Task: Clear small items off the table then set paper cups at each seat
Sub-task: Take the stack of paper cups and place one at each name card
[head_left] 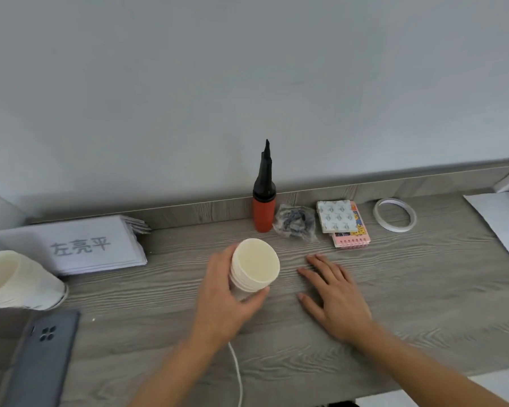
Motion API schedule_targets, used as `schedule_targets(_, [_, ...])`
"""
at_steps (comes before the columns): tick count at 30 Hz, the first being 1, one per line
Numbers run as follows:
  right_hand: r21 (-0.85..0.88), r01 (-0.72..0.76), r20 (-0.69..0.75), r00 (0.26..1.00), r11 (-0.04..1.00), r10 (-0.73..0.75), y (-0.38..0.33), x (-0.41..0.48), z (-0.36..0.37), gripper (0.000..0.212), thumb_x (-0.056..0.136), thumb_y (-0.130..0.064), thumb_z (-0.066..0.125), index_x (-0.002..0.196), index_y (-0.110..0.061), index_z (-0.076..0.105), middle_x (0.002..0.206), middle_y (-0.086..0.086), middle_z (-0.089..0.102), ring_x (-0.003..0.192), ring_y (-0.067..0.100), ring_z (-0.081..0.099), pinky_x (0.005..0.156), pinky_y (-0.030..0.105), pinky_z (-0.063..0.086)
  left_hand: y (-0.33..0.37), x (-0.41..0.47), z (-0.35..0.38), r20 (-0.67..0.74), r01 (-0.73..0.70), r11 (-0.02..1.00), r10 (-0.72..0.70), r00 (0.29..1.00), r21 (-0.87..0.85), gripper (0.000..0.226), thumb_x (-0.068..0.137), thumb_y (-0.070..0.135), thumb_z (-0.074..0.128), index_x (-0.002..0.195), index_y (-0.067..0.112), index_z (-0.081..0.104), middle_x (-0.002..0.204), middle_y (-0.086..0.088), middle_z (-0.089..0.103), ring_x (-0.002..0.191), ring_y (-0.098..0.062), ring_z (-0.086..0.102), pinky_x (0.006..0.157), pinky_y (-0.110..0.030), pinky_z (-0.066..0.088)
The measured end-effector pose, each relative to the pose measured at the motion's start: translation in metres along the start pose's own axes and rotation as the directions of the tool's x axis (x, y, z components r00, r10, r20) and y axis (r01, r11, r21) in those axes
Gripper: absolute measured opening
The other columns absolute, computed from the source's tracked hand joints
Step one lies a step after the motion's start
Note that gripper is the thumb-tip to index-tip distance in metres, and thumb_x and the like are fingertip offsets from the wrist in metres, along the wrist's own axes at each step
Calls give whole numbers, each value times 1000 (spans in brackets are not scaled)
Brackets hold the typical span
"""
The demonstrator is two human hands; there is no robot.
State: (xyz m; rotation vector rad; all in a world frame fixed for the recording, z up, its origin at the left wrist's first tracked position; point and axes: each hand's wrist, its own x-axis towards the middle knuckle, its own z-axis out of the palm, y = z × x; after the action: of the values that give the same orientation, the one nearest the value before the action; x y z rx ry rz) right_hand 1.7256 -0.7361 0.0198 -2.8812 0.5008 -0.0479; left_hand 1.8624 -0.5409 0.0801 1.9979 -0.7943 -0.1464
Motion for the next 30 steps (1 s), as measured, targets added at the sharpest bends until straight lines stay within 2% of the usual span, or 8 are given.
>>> schedule_targets(2, [79, -48, -12, 999, 996, 49, 0, 1, 1, 51, 88, -56, 45, 126, -25, 62, 143, -1, 54, 135, 19, 46, 112, 37, 29, 3, -8, 4, 101, -69, 995, 62, 993, 69, 71, 61, 45, 75, 125, 33, 45, 112, 13, 51, 104, -3, 51, 90, -21, 46])
schedule_targets(4, [327, -179, 1, 982, 928, 189, -9, 2, -17, 40, 89, -50, 49, 110, -23, 70, 124, -2, 66, 117, 14, 58, 101, 37, 43, 6, -11, 7, 166, -131, 983, 109, 980, 129, 75, 61, 47, 74, 128, 30, 45, 118, 8, 54, 107, -12, 55, 90, -34, 49])
schedule_targets(6, [659, -280, 59, 945, 699, 323, -22, -4, -45, 22, 94, -33, 58, 92, -18, 73, 92, -1, 74, 83, 9, 66, 74, 28, 50, 10, -14, 10, 219, -224, 958, 184, 958, 176, 77, 62, 50, 72, 130, 30, 42, 123, 6, 57, 112, -15, 55, 91, -39, 49])
schedule_targets(8, [831, -239, 47, 930, 502, 365, -33, -19, -72, 12, 92, -19, 63, 86, -17, 73, 82, 4, 75, 72, 13, 70, 63, 21, 51, 18, -16, 15, 263, -302, 939, 253, 931, 166, 78, 64, 53, 72, 131, 30, 41, 124, 7, 59, 113, -14, 55, 93, -38, 47])
schedule_targets(14, [792, -278, -17, 880, 543, 475, -27, -88, -98, 19, 82, -18, 76, 74, -35, 70, 66, -12, 67, 61, -1, 57, 59, 16, 46, 57, -32, 38, 382, -470, 882, 433, 816, 4, 75, 67, 54, 72, 131, 29, 43, 123, 14, 52, 112, -2, 47, 101, -5, 24])
schedule_targets(21, [862, -384, 16, 674, 332, 739, -13, -185, -106, 11, 80, -10, 76, 73, -17, 70, 69, 4, 72, 67, 21, 67, 66, 35, 59, 105, -65, 74, 517, -590, 802, 545, 659, -94, 74, 66, 59, 73, 129, 33, 44, 121, 13, 55, 112, -8, 53, 94, -33, 46])
schedule_targets(25, [903, -356, 2, 562, 239, 827, -14, -242, -108, 9, 81, -6, 74, 78, -13, 68, 70, 8, 71, 64, 24, 67, 62, 31, 59, 134, -90, 95, 599, -661, 734, 603, 526, -159, 72, 67, 62, 70, 128, 36, 42, 119, 21, 47, 106, 1, 47, 89, -17, 40])
schedule_targets(30, [934, -330, 7, 406, 140, 914, -12, -308, -111, 13, 77, -9, 79, 71, -11, 68, 58, 0, 66, 51, 8, 57, 52, 20, 48, 169, -124, 130, 680, -697, 664, 644, 350, -270, 74, 66, 59, 72, 130, 36, 41, 119, 16, 53, 107, -2, 49, 89, -18, 40])
